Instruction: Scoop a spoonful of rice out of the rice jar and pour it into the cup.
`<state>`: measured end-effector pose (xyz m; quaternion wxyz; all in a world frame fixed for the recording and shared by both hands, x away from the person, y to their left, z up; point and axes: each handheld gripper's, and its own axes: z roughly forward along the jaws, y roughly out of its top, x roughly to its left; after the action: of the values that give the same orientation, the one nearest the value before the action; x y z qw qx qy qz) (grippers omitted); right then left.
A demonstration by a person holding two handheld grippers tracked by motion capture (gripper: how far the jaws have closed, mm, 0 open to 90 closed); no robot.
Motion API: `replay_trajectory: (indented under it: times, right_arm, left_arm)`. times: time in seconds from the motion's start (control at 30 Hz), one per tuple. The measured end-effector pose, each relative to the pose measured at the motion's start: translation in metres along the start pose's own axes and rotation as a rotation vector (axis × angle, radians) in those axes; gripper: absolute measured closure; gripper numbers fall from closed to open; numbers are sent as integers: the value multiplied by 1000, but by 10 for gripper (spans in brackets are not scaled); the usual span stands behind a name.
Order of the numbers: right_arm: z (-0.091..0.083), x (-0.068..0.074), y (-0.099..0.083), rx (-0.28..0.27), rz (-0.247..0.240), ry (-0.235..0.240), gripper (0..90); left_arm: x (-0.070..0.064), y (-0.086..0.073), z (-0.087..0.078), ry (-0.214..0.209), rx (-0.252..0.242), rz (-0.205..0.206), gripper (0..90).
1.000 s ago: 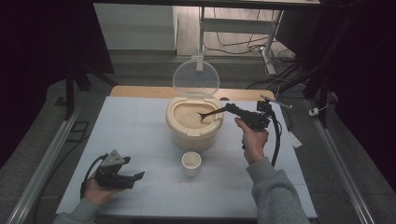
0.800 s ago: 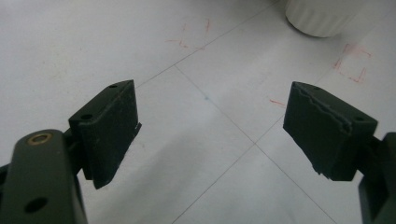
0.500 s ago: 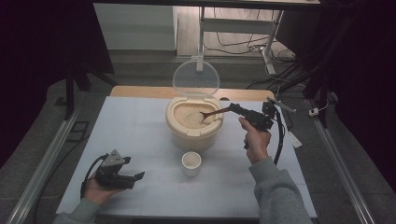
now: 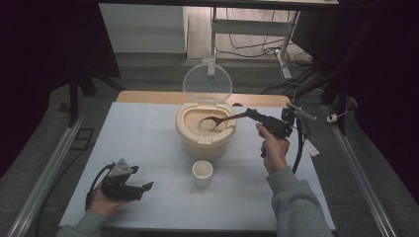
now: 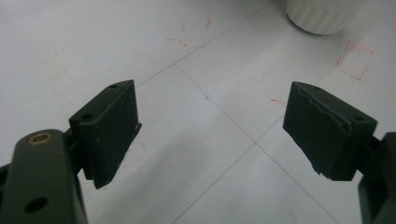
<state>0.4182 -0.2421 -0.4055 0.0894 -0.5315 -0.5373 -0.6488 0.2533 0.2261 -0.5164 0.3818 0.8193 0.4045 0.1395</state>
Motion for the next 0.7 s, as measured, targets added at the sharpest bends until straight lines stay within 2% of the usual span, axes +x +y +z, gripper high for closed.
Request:
replay_trajectory:
  times: [0.37, 0.7]
  right_arm:
    - [-5, 1, 2, -17, 14, 13, 834]
    - [-12, 7, 5, -24, 1, 24, 834]
  left_arm:
    - [0, 0, 0, 3, 1, 1, 180]
    - [0, 0, 0, 2, 2, 3, 180]
